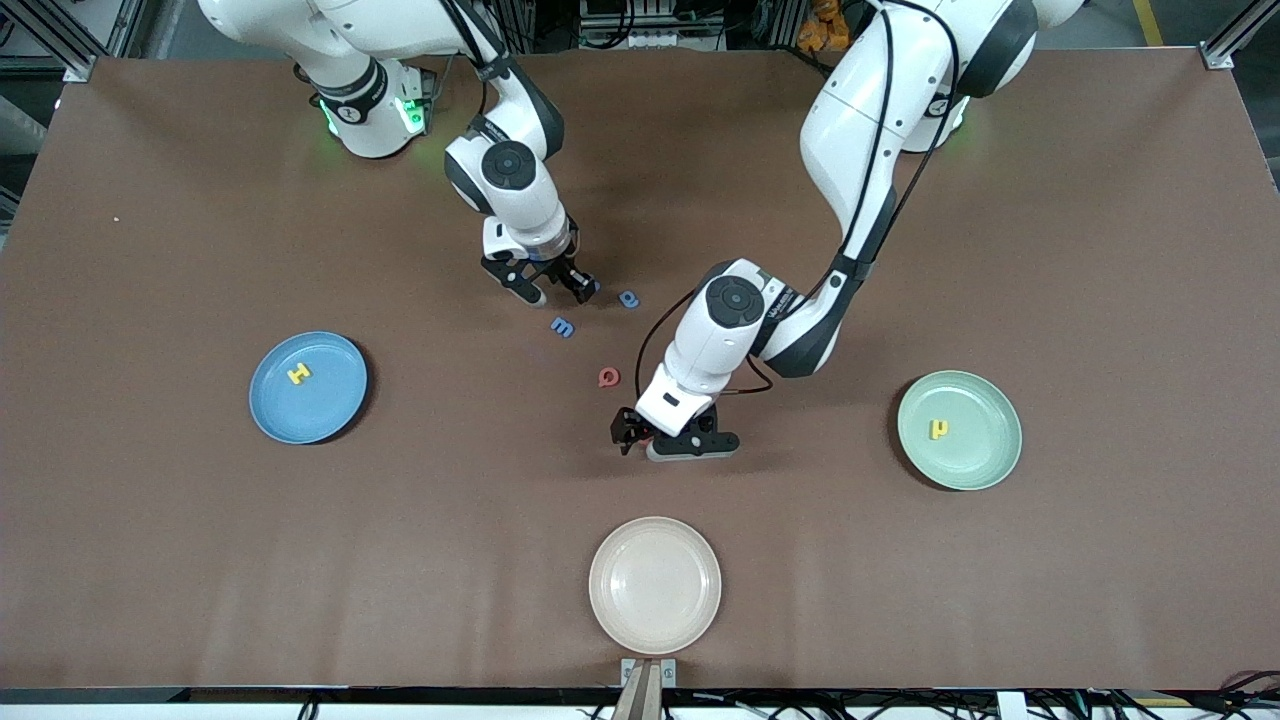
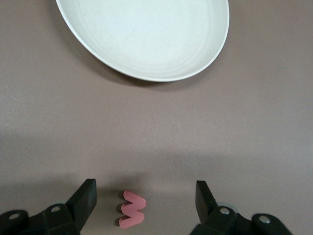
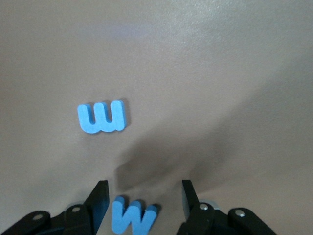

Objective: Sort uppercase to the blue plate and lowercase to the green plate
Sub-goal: 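Grasp the blue W with the right gripper while the left gripper lowers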

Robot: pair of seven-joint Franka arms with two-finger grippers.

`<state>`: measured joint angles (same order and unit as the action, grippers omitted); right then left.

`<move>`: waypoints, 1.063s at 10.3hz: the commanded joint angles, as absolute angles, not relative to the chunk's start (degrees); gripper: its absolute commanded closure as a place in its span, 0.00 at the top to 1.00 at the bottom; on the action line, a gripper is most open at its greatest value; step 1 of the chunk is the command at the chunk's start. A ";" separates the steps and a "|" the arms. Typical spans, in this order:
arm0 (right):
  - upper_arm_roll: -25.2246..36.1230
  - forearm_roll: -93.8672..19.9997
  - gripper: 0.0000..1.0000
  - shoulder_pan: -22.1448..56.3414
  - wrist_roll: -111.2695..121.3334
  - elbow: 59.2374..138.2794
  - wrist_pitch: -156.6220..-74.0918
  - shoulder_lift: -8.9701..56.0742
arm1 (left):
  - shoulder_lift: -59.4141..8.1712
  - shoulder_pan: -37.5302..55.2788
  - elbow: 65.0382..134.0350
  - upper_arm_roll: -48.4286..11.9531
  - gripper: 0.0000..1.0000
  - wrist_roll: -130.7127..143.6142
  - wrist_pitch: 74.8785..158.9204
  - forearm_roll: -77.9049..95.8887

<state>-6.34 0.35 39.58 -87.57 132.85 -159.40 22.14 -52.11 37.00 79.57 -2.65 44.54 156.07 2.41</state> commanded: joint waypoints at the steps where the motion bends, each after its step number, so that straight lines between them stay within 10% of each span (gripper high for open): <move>1: -6.24 1.94 0.68 39.46 -91.32 129.47 -155.76 23.20 | -53.26 37.53 78.14 -1.85 0.82 43.61 156.71 -2.61; 5: -6.42 1.85 0.68 40.08 -93.86 128.58 -156.01 25.75 | -53.35 37.00 78.31 -1.93 0.62 32.11 153.47 -7.12; 11: -9.14 1.41 0.67 39.46 -96.77 126.91 -155.48 26.63 | -53.53 37.09 77.87 -2.37 0.62 32.17 152.84 -5.98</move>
